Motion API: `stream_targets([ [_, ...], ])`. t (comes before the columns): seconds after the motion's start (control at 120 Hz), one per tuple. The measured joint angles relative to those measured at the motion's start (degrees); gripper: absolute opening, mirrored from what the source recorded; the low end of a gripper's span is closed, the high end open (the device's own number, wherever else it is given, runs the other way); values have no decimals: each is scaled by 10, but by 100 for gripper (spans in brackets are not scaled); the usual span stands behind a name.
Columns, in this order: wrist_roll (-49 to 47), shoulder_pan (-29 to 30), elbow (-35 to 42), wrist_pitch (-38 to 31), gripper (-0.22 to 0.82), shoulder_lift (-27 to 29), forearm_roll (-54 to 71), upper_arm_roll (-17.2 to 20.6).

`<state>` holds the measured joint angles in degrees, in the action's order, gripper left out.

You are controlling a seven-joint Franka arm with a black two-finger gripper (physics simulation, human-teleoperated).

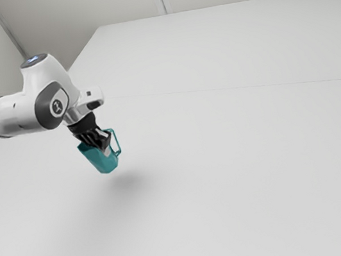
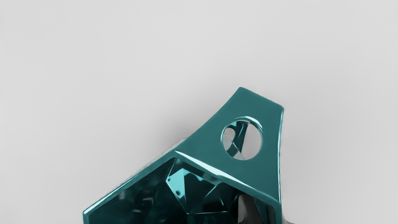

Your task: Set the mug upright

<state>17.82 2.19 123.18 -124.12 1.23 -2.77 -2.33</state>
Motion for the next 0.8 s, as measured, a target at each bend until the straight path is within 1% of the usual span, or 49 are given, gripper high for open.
stream_targets([
  [0.283, -65, 76, 31, -57, -18, -21, 10, 3],
  [0.4, -84, 91, 40, -75, -18, -28, 11, 3],
  [0.508, -99, 71, 42, -86, -18, -32, 11, 3],
  [0.7, -120, -7, 43, -100, -18, -51, 11, 3],
  [0.725, -123, -11, 42, -101, -16, -54, 11, 3],
  [0.8, -127, -6, 42, -105, 1, -54, 9, 3],
])
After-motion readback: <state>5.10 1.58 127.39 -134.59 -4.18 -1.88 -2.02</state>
